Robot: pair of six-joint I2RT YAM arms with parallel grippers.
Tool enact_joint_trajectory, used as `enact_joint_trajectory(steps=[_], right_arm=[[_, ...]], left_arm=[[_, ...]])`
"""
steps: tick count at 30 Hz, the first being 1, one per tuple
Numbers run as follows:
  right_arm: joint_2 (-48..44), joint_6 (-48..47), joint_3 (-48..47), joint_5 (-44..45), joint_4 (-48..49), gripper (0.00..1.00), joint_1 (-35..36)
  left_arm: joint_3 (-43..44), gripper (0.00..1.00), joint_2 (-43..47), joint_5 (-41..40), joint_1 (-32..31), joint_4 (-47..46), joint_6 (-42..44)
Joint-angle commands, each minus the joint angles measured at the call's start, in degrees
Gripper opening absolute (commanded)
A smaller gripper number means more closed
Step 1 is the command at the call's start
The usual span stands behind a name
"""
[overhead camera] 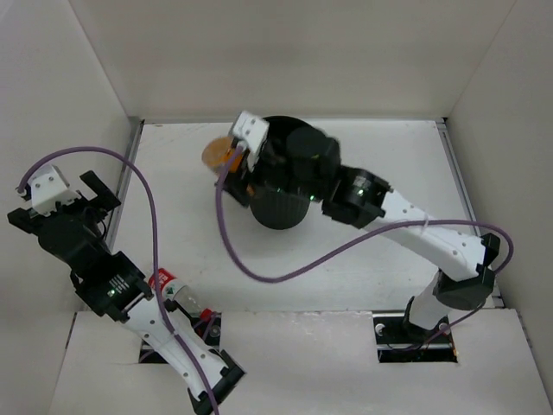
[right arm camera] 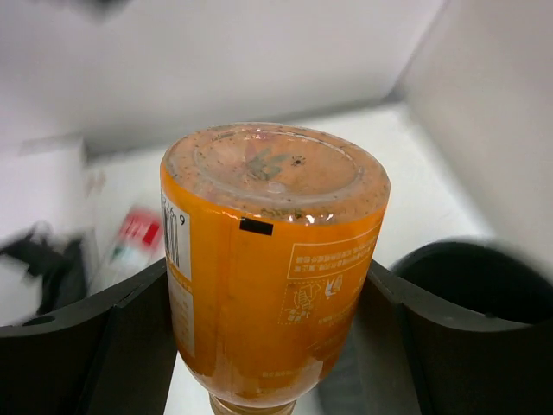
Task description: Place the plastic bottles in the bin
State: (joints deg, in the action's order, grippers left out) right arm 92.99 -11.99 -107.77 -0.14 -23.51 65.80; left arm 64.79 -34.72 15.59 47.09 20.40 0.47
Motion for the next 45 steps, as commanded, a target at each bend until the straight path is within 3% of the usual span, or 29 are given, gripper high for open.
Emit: enact_joint_trajectory(steps=[1, 4, 7, 15, 16, 17, 19, 26, 31, 37, 45], right_arm=[[2.8, -3.5, -9.0, 3.1, 2.1, 0.01, -7.9], [6.1, -3.8, -12.7, 3.3, 3.0, 0.01, -15.5], [7.6, -2.3, -10.0, 2.7, 2.8, 0.01, -20.3], [5.7, 0.7, 3.3, 1.2, 7.2, 0.09, -22.8], [5.4, 0.9, 3.8, 1.1, 7.1, 0.19, -22.7], [5.0, 0.9, 4.2, 1.0, 7.2, 0.39, -22.7], [3.8, 1.0, 4.8, 1.3, 7.5, 1.00, -22.7], [-1.6, -0.8, 3.1, 3.6, 5.6, 1.00, -23.7], [-9.6, -4.7, 7.4, 4.7, 4.0, 1.00, -28.0], [-21.0, -7.9, 13.1, 4.7, 0.9, 1.00, -34.5], [-30.8, -6.1, 16.5, 3.0, -2.3, 1.00, -42.1]], left_arm=[[-1.2, 1.00, 1.3, 0.8, -0.5, -1.6, -1.8], [-2.2, 1.00, 1.5, 2.9, -2.1, -0.5, -1.5], [-2.7, 1.00, 0.5, 4.4, -3.3, 0.8, -0.8], [-3.5, 1.00, -4.3, 3.8, -3.5, 3.8, 1.6], [-3.4, 1.00, -4.8, 3.8, -3.5, 4.3, 1.6], [-3.4, 1.00, -5.4, 3.8, -3.7, 4.7, 1.6], [-3.2, 1.00, -6.4, 4.1, -4.5, 6.0, 1.6], [-1.8, 1.00, -13.0, 2.0, -12.6, 16.0, 0.9], [-2.7, 1.00, -16.6, -5.3, -22.1, 27.0, 1.1], [-0.9, 1.00, -13.2, -9.8, -40.7, 38.1, 31.4], [-7.6, 1.00, -4.7, -6.5, -42.1, 52.2, 75.8]])
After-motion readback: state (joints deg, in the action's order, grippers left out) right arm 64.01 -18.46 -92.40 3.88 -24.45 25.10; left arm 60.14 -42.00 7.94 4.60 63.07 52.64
